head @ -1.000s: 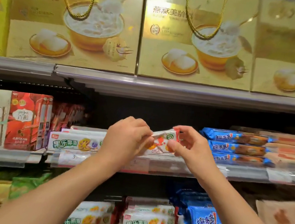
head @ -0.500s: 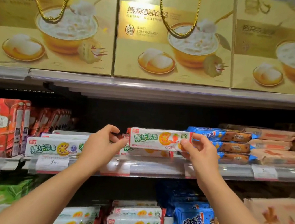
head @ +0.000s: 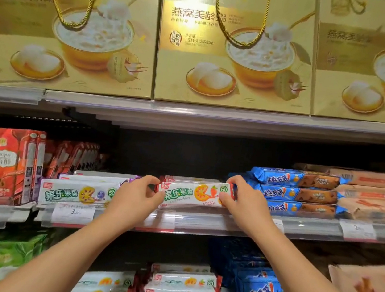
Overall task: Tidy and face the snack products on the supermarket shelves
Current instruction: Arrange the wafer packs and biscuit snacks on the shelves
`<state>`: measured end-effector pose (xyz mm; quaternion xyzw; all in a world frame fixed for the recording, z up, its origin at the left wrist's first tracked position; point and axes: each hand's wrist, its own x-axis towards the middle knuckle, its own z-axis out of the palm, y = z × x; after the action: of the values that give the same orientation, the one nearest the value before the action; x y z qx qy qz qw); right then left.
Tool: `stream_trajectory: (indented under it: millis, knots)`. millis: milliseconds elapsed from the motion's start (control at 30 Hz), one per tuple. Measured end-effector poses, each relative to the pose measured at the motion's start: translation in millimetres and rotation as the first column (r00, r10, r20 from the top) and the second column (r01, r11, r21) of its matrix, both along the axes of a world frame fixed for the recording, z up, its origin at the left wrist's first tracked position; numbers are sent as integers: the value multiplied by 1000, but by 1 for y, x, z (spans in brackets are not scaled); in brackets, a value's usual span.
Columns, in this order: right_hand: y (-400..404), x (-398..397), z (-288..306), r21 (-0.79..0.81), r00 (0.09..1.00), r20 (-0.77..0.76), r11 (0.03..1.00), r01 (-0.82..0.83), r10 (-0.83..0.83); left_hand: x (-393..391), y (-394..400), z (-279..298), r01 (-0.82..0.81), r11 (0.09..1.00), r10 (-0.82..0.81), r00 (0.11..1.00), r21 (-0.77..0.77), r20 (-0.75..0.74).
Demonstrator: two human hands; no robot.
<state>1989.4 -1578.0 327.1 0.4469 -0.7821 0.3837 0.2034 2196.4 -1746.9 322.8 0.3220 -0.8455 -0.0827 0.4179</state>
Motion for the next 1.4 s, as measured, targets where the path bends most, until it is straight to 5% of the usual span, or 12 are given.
stream_trajectory:
  millis: [433,633,733,833,1100,1400]
  knots:
    - [-1,1,0,8,990,-141,1000,26,-24,5,19,-19,-36,988,38,999,-150,7]
    - [5,13,-6,55,913,-380,982,182,-147,8,32,-23,-62,972,64,998,-228,4]
    - [3,38,-19,-100,854,-515,995,29,-77,20,37,-31,-68,950,79,997,-306,21]
    - [-7,73,-37,-63,796,-600,987,-148,81,49,33,-42,-72,918,102,993,-391,56]
    - [-54,164,-76,240,706,-594,923,-301,385,169,-13,-84,-129,855,198,976,-502,87]
    - [-117,246,-97,312,827,-527,950,-25,195,306,-92,-93,-253,849,350,927,-463,136]
